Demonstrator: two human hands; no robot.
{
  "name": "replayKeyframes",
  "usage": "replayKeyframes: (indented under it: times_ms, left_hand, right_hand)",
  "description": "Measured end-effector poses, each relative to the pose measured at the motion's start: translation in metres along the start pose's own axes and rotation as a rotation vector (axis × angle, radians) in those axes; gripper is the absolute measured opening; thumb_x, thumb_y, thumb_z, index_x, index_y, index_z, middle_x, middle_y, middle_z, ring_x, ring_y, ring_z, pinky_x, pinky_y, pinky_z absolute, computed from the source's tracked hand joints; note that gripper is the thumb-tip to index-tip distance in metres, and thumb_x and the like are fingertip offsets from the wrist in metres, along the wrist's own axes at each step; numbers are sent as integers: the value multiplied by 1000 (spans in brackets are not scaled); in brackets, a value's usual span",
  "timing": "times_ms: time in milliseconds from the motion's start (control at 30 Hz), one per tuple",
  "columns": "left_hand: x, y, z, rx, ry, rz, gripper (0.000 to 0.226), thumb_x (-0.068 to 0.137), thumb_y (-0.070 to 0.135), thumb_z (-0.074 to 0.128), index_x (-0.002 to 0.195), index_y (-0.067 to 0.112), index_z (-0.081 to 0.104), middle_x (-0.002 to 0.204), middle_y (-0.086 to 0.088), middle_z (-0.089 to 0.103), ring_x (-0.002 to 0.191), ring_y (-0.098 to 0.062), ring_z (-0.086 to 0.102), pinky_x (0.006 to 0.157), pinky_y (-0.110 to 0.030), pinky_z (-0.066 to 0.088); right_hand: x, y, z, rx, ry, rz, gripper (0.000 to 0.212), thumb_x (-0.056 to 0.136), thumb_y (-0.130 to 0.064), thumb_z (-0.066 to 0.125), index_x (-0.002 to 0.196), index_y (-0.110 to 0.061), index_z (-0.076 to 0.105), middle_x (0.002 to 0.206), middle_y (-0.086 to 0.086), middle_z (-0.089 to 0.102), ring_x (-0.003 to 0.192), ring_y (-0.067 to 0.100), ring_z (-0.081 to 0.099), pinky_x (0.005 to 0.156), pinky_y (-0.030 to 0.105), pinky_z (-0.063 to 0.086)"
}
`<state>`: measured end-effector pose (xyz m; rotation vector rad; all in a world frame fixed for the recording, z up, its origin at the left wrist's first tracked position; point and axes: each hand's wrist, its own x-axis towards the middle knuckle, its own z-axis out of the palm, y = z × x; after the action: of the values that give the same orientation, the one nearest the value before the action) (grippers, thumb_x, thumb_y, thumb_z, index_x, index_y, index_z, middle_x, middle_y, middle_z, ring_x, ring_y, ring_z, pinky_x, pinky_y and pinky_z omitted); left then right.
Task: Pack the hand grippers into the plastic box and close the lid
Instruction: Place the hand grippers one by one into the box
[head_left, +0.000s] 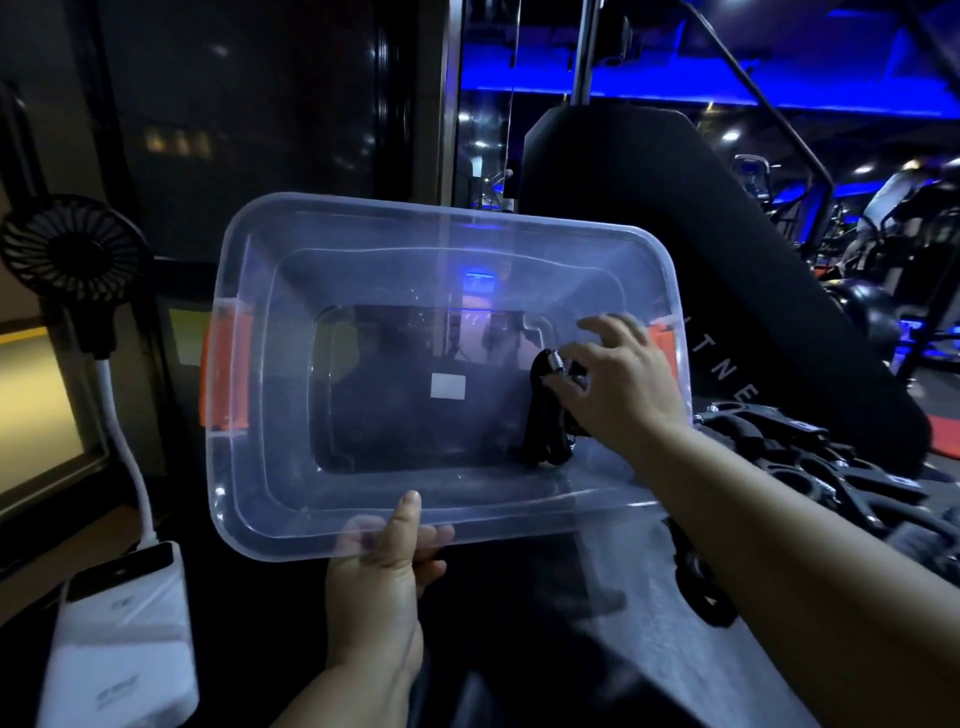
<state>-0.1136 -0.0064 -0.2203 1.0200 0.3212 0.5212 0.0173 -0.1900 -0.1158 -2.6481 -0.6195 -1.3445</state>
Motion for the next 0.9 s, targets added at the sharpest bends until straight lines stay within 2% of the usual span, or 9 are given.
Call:
replayKeyframes:
  times_ms: [67,100,200,367,467,567,667,733,900]
  left_hand:
    - [-2,0,0,4,-5,15,20,88,23,63,79,13,49,53,-2,67,54,-7,67,53,-24,46]
    - [-2,0,0,5,-6,20,20,89,24,63,79,13,49,53,-2,67,53,-7,67,54,-24,46]
    - [-2,-1,-1,9,-11,25,21,90,25,62,79,13,48,53,-1,67,53,-6,67,55,-24,45]
    - [-1,-3,1,5,-17,43,22,91,26,61,77,16,47,50,3,66,53,-3,66,50,-18,46]
    - [-1,-4,0,-8,-16,47,21,91,27,61,78,18,47,50,4,65,52,-1,66,46,-13,46]
    - [-2,-4,1,-8,-9,56,22,91,27,60,77,19,46,48,5,64,51,-1,65,45,-12,45]
    - [-3,-4,3,-13,-11,72,21,92,26,60,77,20,46,47,5,64,49,-1,64,43,-11,45]
    - [-4,-5,4,-14,-11,77,20,92,26,60,78,20,46,47,6,64,49,-1,64,43,-10,45]
    - [-5,-5,4,-4,-14,77,20,92,27,60,78,20,47,48,5,65,49,-1,65,43,-11,46]
  right_hand:
    - [-16,11,-18,59,269,5,23,83,-38,63,84,-20,76,104,6,67,103,30,55,86,34,45]
    - [-24,18,-26,69,330,26,20,83,-36,64,84,-19,75,100,5,66,99,29,54,86,33,42]
    - [-55,50,-43,45,343,129,24,84,-37,63,88,-16,73,98,7,65,97,27,51,91,35,39]
    - [-109,95,-57,35,55,373,39,82,-52,53,95,-21,73,103,4,64,104,30,52,95,33,36]
    - [-138,110,-55,-26,-166,537,48,80,-61,53,108,-26,68,119,4,61,118,31,46,100,42,38]
    - [-156,112,-50,-59,-335,649,58,80,-63,56,128,-31,55,139,6,48,131,30,37,105,48,36]
    - [-157,112,-49,-82,-401,695,70,80,-67,54,140,-32,42,152,8,31,139,29,31,107,47,32]
    - [-155,110,-49,-122,-454,702,75,80,-70,51,143,-33,37,155,9,26,140,29,30,107,47,30]
    - [-153,107,-51,-158,-494,714,79,77,-73,52,143,-31,37,142,11,41,132,31,37,105,46,31]
